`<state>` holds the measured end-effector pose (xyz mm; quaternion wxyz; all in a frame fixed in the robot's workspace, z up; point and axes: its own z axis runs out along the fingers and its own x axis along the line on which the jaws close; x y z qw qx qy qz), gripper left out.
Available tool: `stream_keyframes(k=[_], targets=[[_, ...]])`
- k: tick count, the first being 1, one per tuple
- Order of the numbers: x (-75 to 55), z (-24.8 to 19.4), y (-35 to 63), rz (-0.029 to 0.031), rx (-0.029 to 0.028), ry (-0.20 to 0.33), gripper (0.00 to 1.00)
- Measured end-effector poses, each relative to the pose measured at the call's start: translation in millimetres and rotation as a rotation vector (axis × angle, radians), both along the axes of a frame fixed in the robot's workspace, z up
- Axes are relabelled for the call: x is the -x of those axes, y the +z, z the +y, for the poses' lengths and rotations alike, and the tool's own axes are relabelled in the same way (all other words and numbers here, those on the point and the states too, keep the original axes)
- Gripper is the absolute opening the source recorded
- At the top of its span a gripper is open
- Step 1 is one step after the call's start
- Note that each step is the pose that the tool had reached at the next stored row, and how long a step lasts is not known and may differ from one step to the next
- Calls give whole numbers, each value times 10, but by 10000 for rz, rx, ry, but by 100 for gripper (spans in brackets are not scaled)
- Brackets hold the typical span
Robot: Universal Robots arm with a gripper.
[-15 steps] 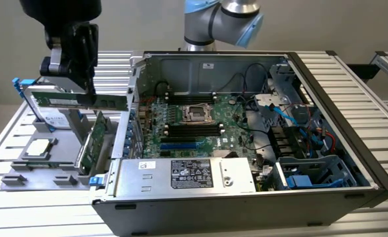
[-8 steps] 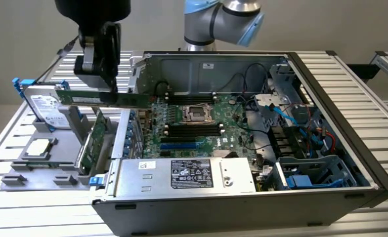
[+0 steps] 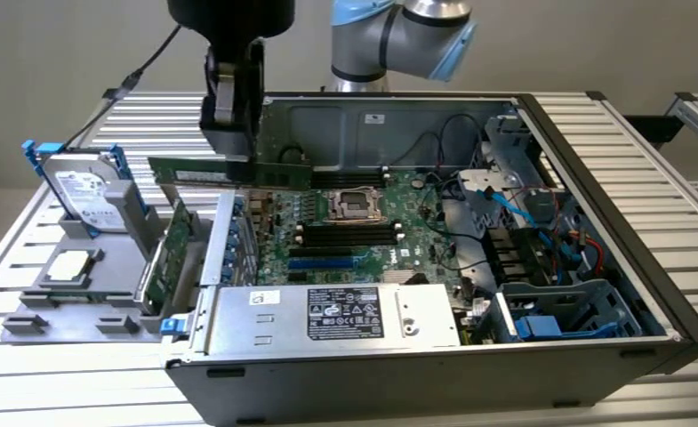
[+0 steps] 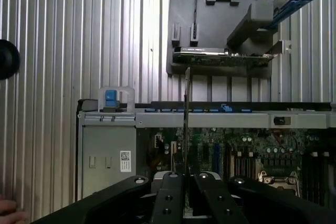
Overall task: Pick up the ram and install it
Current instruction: 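Pick up the ram and move it above insertion slot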
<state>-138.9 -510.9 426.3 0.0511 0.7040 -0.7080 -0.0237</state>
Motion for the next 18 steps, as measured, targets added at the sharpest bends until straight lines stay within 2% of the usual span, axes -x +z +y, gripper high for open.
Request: stream_keyframes(k=[6, 12, 14, 18], targets=[[-264, 49, -13, 0, -31, -1, 14], [-465, 154, -76, 0, -42, -1, 14], [-521, 174, -89, -8, -81, 0, 14], [-608, 202, -102, -77, -239, 0, 14]])
